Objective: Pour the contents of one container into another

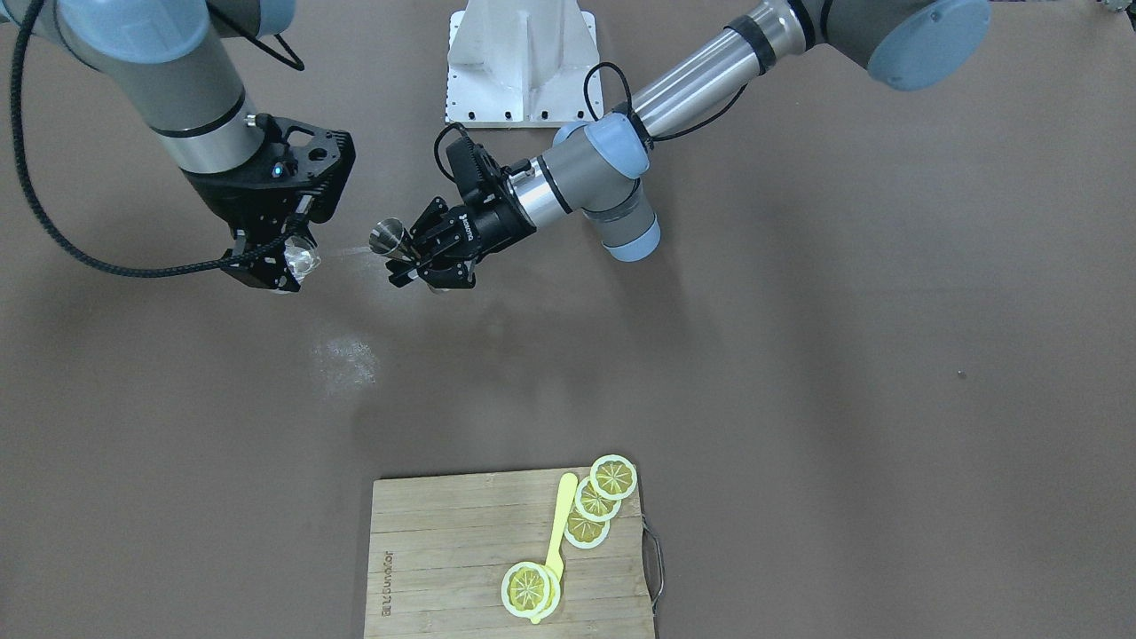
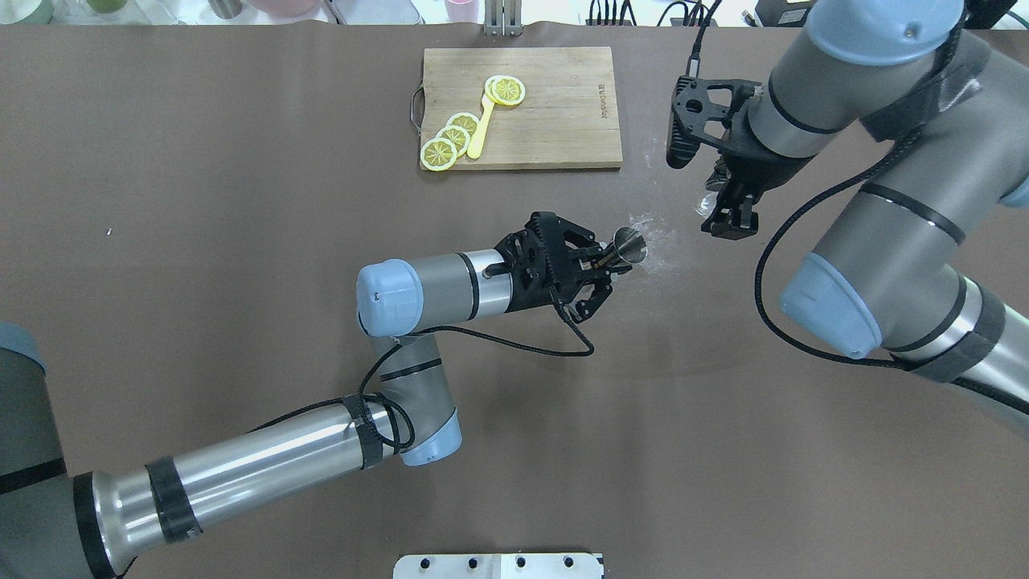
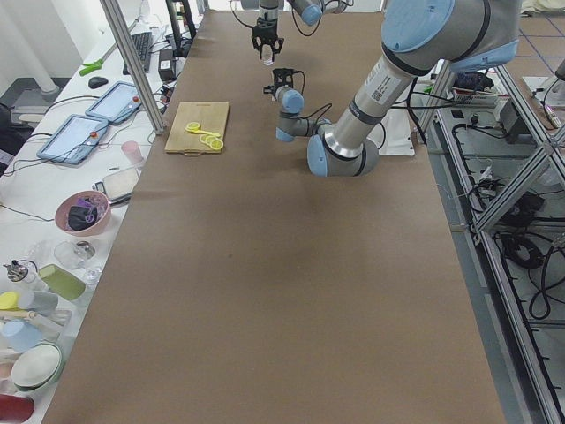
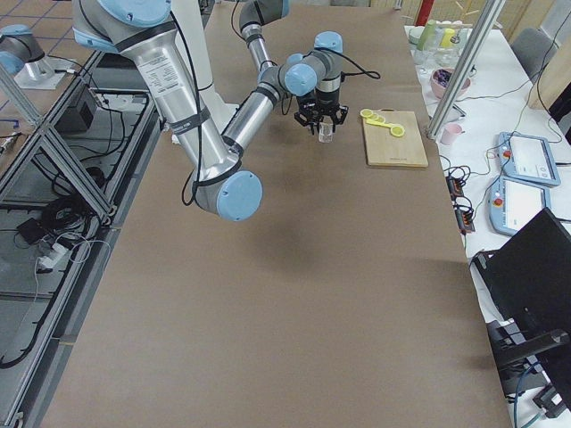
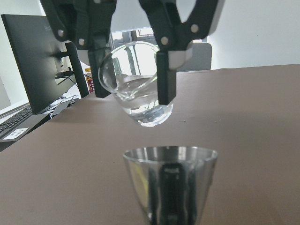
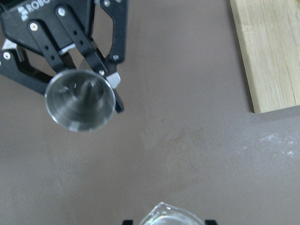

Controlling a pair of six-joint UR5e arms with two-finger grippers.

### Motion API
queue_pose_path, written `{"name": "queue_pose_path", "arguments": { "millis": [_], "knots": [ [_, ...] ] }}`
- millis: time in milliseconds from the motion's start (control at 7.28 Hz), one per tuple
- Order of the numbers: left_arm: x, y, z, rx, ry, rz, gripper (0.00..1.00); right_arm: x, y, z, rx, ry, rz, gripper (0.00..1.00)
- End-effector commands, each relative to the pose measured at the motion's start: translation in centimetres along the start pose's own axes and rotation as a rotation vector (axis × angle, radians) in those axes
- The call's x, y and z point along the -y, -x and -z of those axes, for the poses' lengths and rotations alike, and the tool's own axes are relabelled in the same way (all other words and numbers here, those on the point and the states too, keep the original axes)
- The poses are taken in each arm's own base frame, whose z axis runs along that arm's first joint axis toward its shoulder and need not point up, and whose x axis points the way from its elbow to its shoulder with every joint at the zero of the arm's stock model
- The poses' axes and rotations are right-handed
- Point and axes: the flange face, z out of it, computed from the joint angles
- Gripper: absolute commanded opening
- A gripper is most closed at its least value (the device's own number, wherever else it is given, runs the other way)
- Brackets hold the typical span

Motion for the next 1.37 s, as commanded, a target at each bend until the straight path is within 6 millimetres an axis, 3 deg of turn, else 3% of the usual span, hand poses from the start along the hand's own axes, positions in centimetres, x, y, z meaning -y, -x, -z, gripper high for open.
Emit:
{"name": "queue_pose_path", "arguments": {
  "millis": [0,275,412,687,825,1237],
  "knots": [
    [-1.5,2.3,4.1,0.031,0.003,-0.009,0.00,-8.6,-0.9,-1.6,0.005,-0.074,-0.059,0.00],
    [-3.2,5.0,8.4,0.072,0.018,-0.005,0.00,-17.9,0.4,-3.3,0.006,-0.147,-0.064,0.00],
    [-4.2,5.3,10.9,0.081,0.023,0.035,0.00,-21.6,1.1,-5.3,-0.016,-0.194,-0.048,0.00],
    [-5.7,5.3,16.3,0.129,0.021,0.083,0.00,-29.0,0.1,-11.5,-0.031,-0.340,-0.090,0.00],
    [-5.7,5.1,18.8,0.163,0.007,0.107,0.00,-31.8,0.2,-13.5,-0.040,-0.396,-0.102,0.00],
    [-6.3,2.6,29.4,0.320,-0.005,0.186,0.00,-33.5,0.4,-13.4,-0.034,-0.430,-0.107,0.00]
  ]
}}
